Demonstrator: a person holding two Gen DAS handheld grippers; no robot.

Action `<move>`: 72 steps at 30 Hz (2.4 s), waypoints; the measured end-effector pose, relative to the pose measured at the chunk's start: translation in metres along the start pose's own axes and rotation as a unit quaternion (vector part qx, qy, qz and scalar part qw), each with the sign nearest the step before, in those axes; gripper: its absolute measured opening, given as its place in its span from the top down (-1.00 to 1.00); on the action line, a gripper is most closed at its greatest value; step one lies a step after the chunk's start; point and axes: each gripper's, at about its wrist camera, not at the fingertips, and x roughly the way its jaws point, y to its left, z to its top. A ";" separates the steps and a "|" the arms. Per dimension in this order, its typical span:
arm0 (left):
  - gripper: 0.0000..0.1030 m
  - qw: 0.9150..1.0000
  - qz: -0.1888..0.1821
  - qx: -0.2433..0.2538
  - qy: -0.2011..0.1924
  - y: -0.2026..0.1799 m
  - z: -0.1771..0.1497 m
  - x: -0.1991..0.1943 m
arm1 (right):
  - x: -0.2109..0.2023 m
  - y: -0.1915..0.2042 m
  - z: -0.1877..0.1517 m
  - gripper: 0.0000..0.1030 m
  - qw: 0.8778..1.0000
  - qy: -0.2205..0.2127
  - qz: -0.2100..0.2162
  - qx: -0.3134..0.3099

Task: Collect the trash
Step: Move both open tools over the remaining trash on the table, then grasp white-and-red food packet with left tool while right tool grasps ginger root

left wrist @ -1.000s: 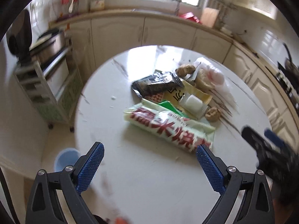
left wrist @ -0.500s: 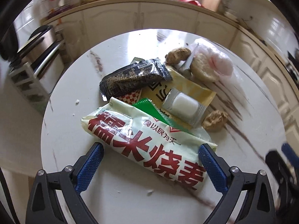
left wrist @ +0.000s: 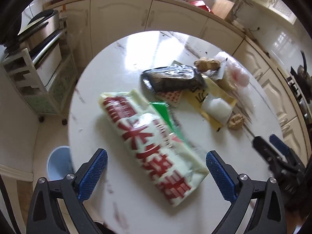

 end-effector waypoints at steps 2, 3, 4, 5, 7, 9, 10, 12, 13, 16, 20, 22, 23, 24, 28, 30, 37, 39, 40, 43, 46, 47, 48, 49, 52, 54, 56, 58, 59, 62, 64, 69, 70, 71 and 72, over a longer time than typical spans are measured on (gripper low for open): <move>-0.90 1.000 0.022 0.012 -0.005 -0.007 0.000 0.004 | 0.003 0.003 0.002 -1.00 1.000 0.004 -0.003 0.002; -0.91 0.999 0.033 0.019 -0.008 -0.010 0.000 0.007 | 0.003 0.003 0.002 -1.00 1.000 0.002 -0.001 0.003; -0.87 0.999 0.034 0.023 -0.015 -0.013 0.000 0.008 | 0.004 0.004 0.002 -1.00 1.000 0.003 -0.002 0.004; -0.79 0.999 0.035 0.028 -0.020 -0.017 -0.002 0.009 | 0.004 0.004 0.002 -1.00 1.000 0.004 -0.003 0.004; -0.67 0.998 0.033 0.041 -0.031 -0.019 -0.005 0.011 | 0.005 0.003 0.004 -1.00 1.000 0.005 -0.005 0.003; -0.52 0.997 0.029 0.061 -0.041 -0.021 -0.010 0.011 | 0.007 0.004 0.004 -1.00 1.000 0.008 -0.003 0.002; -0.49 0.997 0.023 0.065 -0.046 -0.021 -0.012 0.012 | 0.009 0.004 0.006 -1.00 1.000 0.008 -0.005 0.001; -0.37 0.995 0.011 0.082 -0.057 -0.018 -0.017 0.010 | 0.013 0.007 0.007 -1.00 1.000 0.013 0.000 0.001; -0.35 0.994 0.004 0.090 -0.061 -0.017 -0.020 0.009 | 0.015 0.008 0.008 -1.00 1.000 0.014 0.003 0.002; -0.29 0.993 -0.013 0.102 -0.065 -0.011 -0.025 0.005 | 0.024 0.011 0.009 -1.00 1.000 0.024 0.007 0.006; -0.22 0.989 -0.038 0.127 -0.064 0.001 -0.030 -0.004 | 0.040 0.017 0.013 -0.99 0.999 0.037 -0.014 -0.001; -0.15 0.989 -0.044 0.128 -0.064 0.009 -0.032 -0.007 | 0.043 0.020 0.015 -0.94 0.999 0.037 -0.021 -0.003; -0.13 0.989 -0.046 0.127 -0.064 0.011 -0.033 -0.009 | 0.045 0.023 0.016 -0.86 0.999 0.037 -0.027 -0.009; -0.12 0.989 -0.047 0.127 -0.064 0.012 -0.033 -0.011 | 0.045 0.025 0.016 -0.78 0.999 0.036 -0.036 -0.015; -0.10 0.988 -0.053 0.130 -0.065 0.015 -0.037 -0.014 | 0.044 0.032 0.016 -0.39 0.998 0.034 -0.041 -0.030; -0.08 0.988 -0.058 0.131 -0.065 0.017 -0.039 -0.018 | 0.041 0.034 0.014 -0.17 0.998 0.034 -0.042 -0.039; 0.10 0.987 -0.080 0.124 -0.066 0.023 -0.045 -0.030 | 0.029 0.024 0.008 0.30 0.999 0.032 -0.016 -0.037; 0.55 0.987 -0.074 0.129 -0.064 0.023 -0.047 -0.034 | 0.018 0.019 0.005 0.44 0.999 0.019 -0.002 -0.026; 0.55 0.987 -0.087 0.125 -0.059 0.024 -0.047 -0.034 | 0.017 0.016 0.005 0.44 0.999 0.022 0.005 -0.023; 0.55 0.988 -0.083 0.122 -0.054 0.025 -0.050 -0.035 | 0.007 0.014 -0.003 0.44 0.999 0.023 0.012 -0.023; 0.44 0.990 -0.075 0.108 -0.053 0.027 -0.050 -0.035 | 0.002 0.013 -0.011 0.44 0.999 0.022 0.026 -0.020; 0.42 0.990 -0.072 0.108 -0.051 0.025 -0.050 -0.036 | -0.001 0.012 -0.015 0.44 0.999 0.021 0.033 -0.016; 0.32 0.990 -0.066 0.112 -0.052 0.023 -0.050 -0.037 | -0.002 0.012 -0.017 0.44 0.999 0.019 0.035 -0.014; 0.20 0.990 -0.059 0.115 -0.050 0.020 -0.050 -0.037 | -0.004 0.012 -0.019 0.44 0.999 0.020 0.038 -0.013; -0.46 0.993 -0.049 0.102 -0.042 0.015 -0.047 -0.032 | -0.009 0.017 -0.025 0.44 0.999 0.016 0.049 -0.014; -0.46 0.993 -0.053 0.100 -0.040 0.010 -0.042 -0.026 | -0.012 0.022 -0.028 0.44 0.998 0.012 0.057 -0.015; -0.47 0.993 -0.038 0.103 -0.036 0.003 -0.036 -0.021 | -0.014 0.025 -0.030 0.44 0.998 0.010 0.059 -0.013; -0.53 0.994 -0.029 0.104 -0.031 -0.006 -0.032 -0.016 | -0.015 0.026 -0.031 0.44 0.998 0.006 0.062 -0.010; -0.56 0.994 -0.023 0.105 -0.031 -0.008 -0.030 -0.012 | -0.015 0.027 -0.031 0.44 0.998 0.006 0.064 -0.011; -0.32 0.992 -0.011 0.120 -0.038 -0.018 -0.028 -0.006 | -0.015 0.027 -0.031 0.44 0.998 0.004 0.069 -0.010; -0.20 0.990 -0.012 0.136 -0.044 -0.023 -0.030 -0.006 | -0.014 0.027 -0.029 0.44 0.997 0.002 0.073 -0.008; 0.38 0.989 -0.048 0.120 -0.068 -0.014 -0.031 -0.009 | -0.012 0.026 -0.031 0.44 0.997 0.001 0.078 -0.007; 0.41 0.989 -0.053 0.115 -0.074 -0.011 -0.031 -0.011 | -0.013 0.027 -0.032 0.44 0.997 0.000 0.078 -0.009; 0.44 0.989 -0.057 0.116 -0.075 -0.010 -0.031 -0.013 | -0.013 0.029 -0.032 0.44 0.997 0.000 0.078 -0.010; 0.48 0.988 -0.062 0.115 -0.078 -0.009 -0.031 -0.015 | -0.014 0.031 -0.032 0.44 0.997 -0.001 0.080 -0.010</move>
